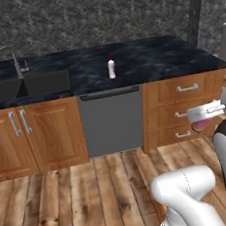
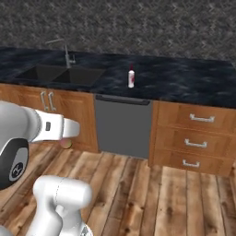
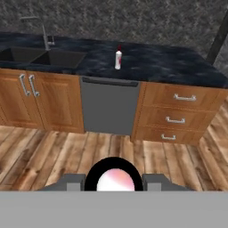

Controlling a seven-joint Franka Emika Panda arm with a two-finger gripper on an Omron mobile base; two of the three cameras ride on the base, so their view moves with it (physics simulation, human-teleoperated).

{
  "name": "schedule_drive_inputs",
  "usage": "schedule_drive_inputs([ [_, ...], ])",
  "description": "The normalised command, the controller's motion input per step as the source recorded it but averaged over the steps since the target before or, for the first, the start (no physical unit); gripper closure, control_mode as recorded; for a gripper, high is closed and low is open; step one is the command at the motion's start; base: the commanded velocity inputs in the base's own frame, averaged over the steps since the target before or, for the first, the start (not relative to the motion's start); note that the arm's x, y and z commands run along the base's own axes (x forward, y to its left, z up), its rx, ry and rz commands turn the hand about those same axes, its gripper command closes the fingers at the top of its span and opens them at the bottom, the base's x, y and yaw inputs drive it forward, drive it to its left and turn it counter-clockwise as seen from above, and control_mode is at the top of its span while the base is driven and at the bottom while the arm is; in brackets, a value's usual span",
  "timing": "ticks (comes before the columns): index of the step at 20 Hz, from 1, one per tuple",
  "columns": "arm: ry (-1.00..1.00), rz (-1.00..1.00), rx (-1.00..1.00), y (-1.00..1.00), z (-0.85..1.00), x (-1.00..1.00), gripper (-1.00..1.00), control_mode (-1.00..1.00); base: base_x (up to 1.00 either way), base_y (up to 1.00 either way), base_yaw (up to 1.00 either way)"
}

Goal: Move the drinks to the dining counter.

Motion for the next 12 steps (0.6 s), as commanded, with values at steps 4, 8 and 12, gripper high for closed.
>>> schedule_drive_inputs([
  [4, 0.0, 0.0, 0.0, 0.0, 0.0, 0.0, 1.0, 1.0, 0.88, 0.02, 0.0],
  [8, 0.0, 0.0, 0.0, 0.0, 0.0, 0.0, 1.0, 1.0, 0.95, 0.01, 0.0],
  [12, 0.0, 0.0, 0.0, 0.0, 0.0, 0.0, 1.0, 1.0, 0.77, 0.0, 0.0],
])
